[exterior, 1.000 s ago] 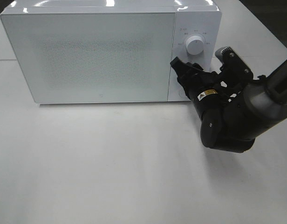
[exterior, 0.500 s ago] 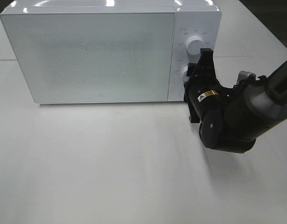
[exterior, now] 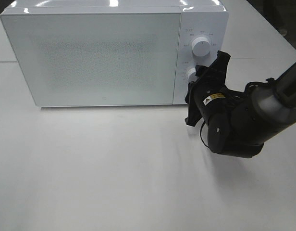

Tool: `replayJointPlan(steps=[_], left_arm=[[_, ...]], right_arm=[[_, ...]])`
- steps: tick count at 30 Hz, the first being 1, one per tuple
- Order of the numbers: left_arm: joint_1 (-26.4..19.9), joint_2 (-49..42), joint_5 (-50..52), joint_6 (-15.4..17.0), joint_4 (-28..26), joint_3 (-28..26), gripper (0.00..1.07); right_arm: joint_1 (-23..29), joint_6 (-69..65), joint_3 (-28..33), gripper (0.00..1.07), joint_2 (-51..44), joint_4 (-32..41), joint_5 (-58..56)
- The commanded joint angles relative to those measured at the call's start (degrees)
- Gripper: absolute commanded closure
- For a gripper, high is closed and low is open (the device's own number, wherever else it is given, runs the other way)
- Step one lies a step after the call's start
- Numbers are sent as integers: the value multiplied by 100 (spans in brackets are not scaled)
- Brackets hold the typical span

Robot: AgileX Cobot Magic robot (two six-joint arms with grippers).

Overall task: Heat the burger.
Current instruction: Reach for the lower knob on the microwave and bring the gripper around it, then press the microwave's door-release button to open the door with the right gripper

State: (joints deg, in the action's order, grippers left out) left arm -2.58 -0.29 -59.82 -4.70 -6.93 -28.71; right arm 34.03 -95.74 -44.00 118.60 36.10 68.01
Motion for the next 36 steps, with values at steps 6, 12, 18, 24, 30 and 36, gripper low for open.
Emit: replayJointPlan(steps=[6,12,18,24,30,36], left_arm=[[0,-132,52,29,-40,17,6],[0,-132,52,29,-40,17,6],[0,-132,52,29,-40,17,6],[0,-132,52,29,-40,17,6],[0,-132,52,29,-40,17,6],[0,-132,52,29,-40,17,6]], right_arm=[[92,567,-252,101,-29,-1197,229],[92,1037,-252,92,-29,-951,229],[92,1278,-252,62,-29,-716,252],[92,1719,-229,36,-63,-258,355],[97,1965,11,31,-189,-304,166],[103,2406,418,31,-413,-350,-86]])
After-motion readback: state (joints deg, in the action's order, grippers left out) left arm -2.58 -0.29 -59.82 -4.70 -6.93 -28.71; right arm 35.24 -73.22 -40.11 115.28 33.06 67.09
